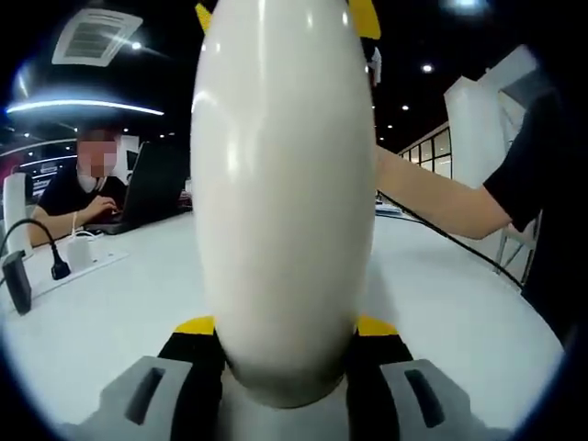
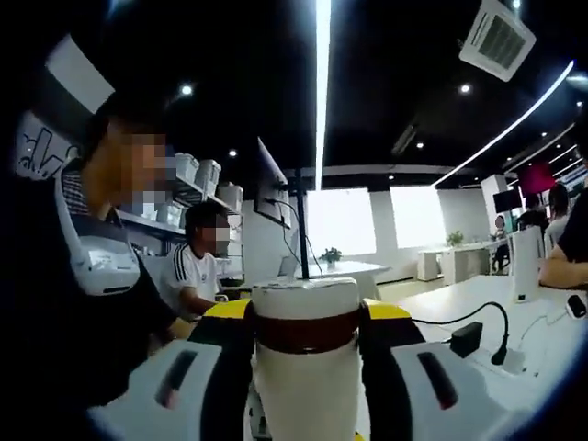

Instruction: Grasp the water cup twist off the cup lid place the cup lid on the table

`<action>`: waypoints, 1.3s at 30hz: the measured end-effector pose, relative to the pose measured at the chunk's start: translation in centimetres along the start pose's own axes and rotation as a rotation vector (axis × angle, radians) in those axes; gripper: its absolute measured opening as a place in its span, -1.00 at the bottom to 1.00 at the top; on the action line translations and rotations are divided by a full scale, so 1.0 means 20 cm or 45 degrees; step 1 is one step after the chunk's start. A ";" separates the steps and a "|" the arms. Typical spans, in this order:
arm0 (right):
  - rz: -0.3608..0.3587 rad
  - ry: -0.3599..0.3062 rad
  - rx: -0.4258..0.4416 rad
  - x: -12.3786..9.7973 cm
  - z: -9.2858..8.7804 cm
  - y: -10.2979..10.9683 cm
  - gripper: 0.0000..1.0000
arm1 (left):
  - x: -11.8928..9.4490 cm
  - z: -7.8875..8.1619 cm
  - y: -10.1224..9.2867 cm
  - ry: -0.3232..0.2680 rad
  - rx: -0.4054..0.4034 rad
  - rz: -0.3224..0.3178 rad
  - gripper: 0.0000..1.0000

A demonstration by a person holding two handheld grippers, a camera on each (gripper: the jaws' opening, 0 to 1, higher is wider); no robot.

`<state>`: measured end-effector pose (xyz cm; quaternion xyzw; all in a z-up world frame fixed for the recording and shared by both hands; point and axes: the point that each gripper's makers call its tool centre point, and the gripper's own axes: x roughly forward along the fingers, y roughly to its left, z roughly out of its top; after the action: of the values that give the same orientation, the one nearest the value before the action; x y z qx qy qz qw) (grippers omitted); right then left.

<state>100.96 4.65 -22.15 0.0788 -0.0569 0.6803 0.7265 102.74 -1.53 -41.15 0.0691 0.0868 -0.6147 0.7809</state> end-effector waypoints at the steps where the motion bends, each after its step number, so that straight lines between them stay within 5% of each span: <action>1: -0.013 0.014 -0.005 0.00 -0.02 0.00 0.02 | 0.00 0.00 -0.01 -0.001 0.001 -0.001 0.08; 9: -0.163 0.054 -0.023 -0.06 -0.08 0.00 0.16 | 0.00 0.00 -0.02 0.000 0.001 0.001 0.08; 22: -0.607 -0.174 -0.133 -0.25 0.16 0.04 0.16 | -0.01 0.00 -0.03 0.000 0.000 0.007 0.08; 32: -0.754 -0.100 -0.288 -0.16 0.24 0.21 0.17 | -0.01 0.00 -0.04 -0.002 -0.003 0.023 0.08; 39: -0.968 -0.030 -0.340 -0.19 0.21 0.24 0.14 | -0.01 0.00 -0.05 -0.002 -0.005 0.031 0.08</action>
<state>95.94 0.48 -18.54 0.0067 -0.1199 0.3488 0.9295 101.75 -1.49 -41.14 0.0682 0.0867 -0.6049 0.7887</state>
